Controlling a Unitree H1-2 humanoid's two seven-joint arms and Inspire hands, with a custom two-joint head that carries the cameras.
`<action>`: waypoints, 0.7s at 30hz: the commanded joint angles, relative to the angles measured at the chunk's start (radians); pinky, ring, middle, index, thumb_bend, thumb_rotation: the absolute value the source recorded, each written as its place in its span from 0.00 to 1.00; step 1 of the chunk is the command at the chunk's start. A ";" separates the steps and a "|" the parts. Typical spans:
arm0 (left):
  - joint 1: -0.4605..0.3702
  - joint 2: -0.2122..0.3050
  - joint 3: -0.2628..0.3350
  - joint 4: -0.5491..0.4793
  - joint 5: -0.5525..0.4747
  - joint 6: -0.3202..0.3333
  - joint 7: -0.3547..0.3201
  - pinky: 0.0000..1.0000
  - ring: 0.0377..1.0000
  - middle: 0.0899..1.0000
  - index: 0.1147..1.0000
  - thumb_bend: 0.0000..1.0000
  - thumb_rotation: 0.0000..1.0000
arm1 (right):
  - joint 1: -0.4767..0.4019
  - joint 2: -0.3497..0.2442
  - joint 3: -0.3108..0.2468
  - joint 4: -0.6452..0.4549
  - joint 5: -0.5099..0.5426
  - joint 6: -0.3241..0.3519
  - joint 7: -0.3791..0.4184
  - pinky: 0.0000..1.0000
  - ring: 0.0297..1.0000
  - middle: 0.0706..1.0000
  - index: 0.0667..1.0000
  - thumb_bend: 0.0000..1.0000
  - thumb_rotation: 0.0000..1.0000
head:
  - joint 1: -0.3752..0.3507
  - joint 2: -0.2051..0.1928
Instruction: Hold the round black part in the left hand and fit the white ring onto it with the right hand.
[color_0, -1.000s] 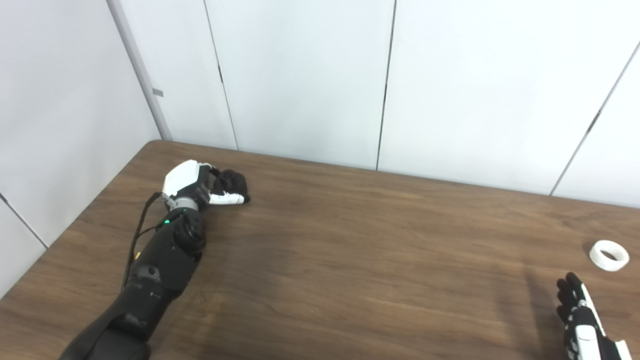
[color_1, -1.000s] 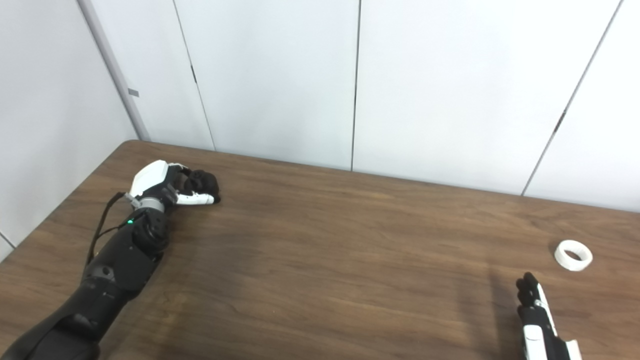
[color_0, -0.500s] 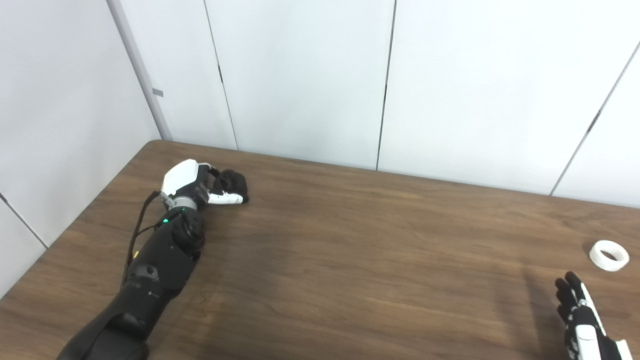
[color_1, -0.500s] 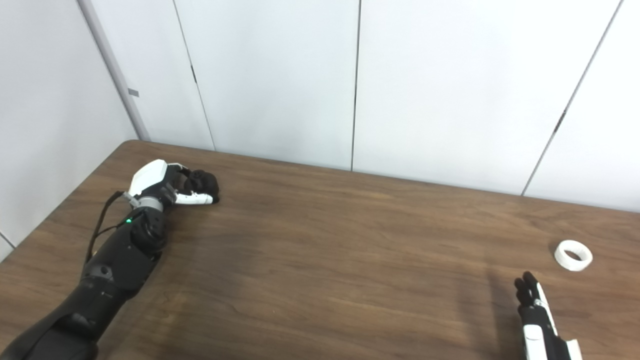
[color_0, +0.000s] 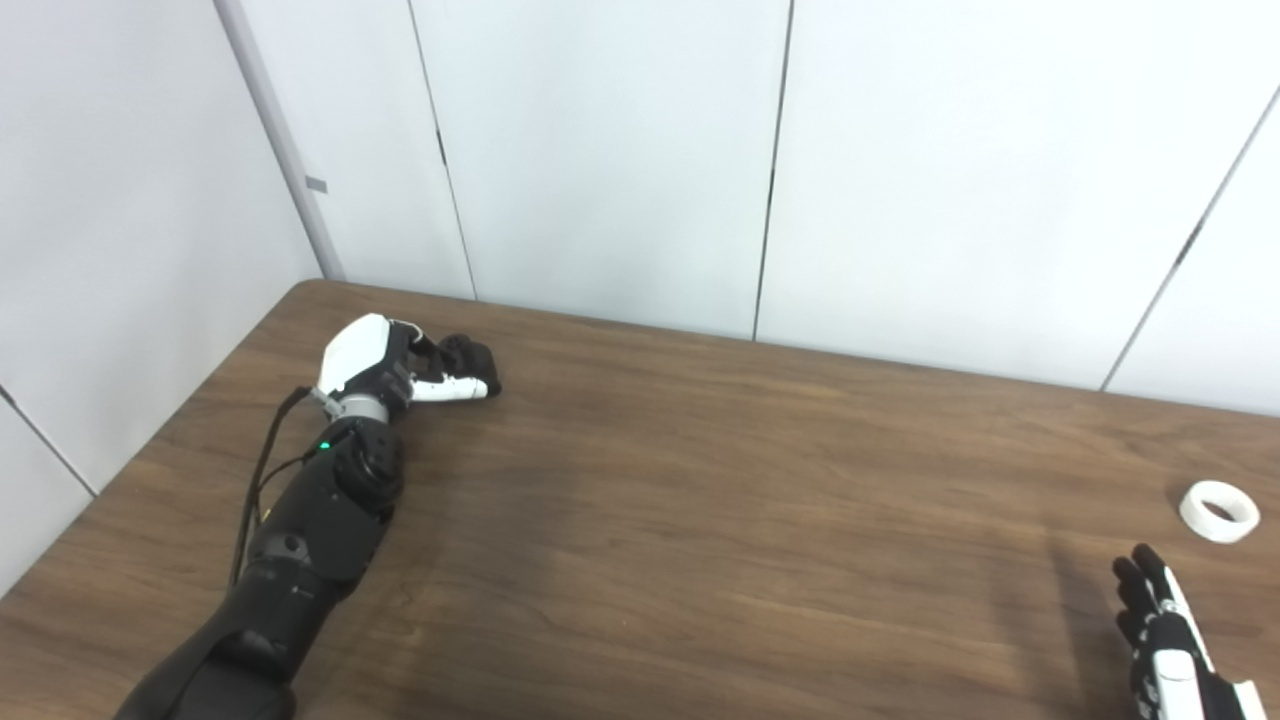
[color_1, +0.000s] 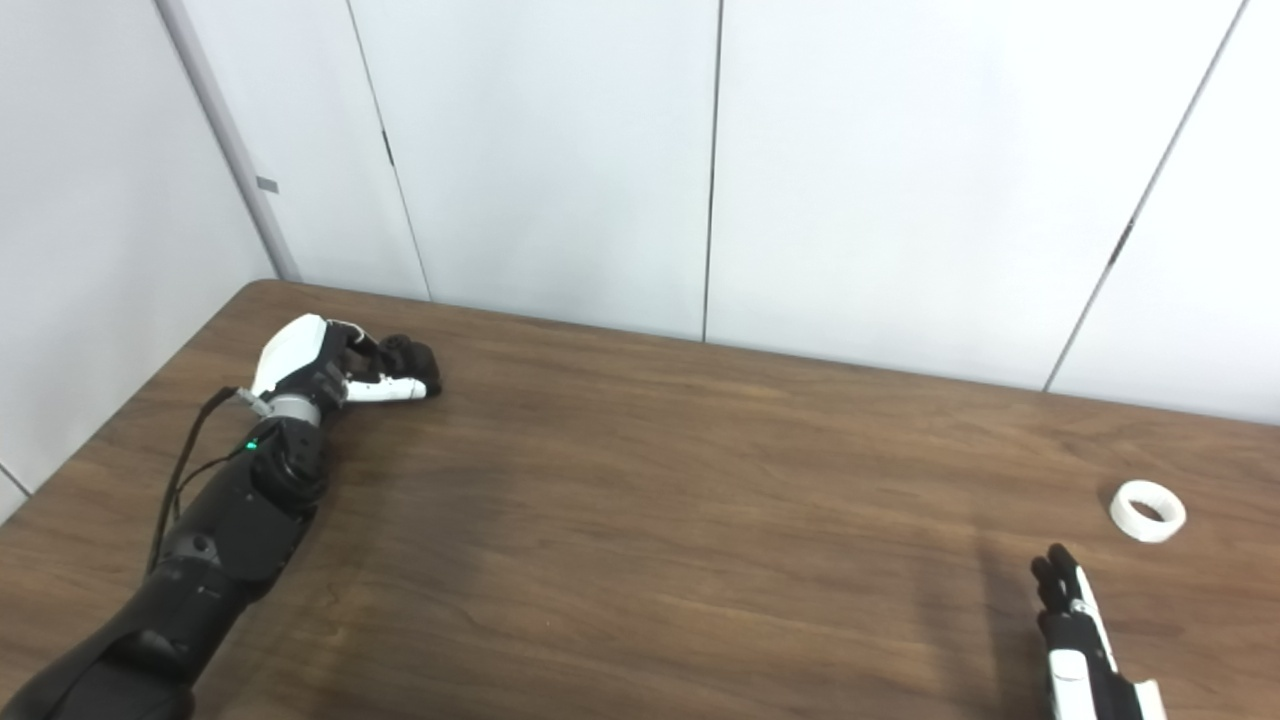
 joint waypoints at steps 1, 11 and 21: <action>-0.026 0.036 0.004 -0.029 0.011 -0.022 0.032 1.00 0.86 0.73 0.42 0.52 0.05 | 0.047 0.002 0.001 -0.034 0.012 -0.012 -0.005 1.00 0.99 0.95 0.97 0.32 1.00 | 0.002 0.000; 0.021 0.031 0.008 -0.122 0.017 -0.016 0.027 1.00 0.86 0.73 0.42 0.52 0.05 | 0.046 0.002 0.003 -0.027 0.002 -0.019 -0.008 1.00 0.99 0.95 0.97 0.33 1.00 | -0.007 0.003; 0.137 -0.011 -0.002 -0.396 0.028 0.029 -0.029 1.00 0.89 0.77 0.42 0.52 0.05 | 0.037 0.008 0.008 -0.019 -0.006 -0.024 -0.014 1.00 0.97 0.94 0.95 0.32 1.00 | -0.014 0.002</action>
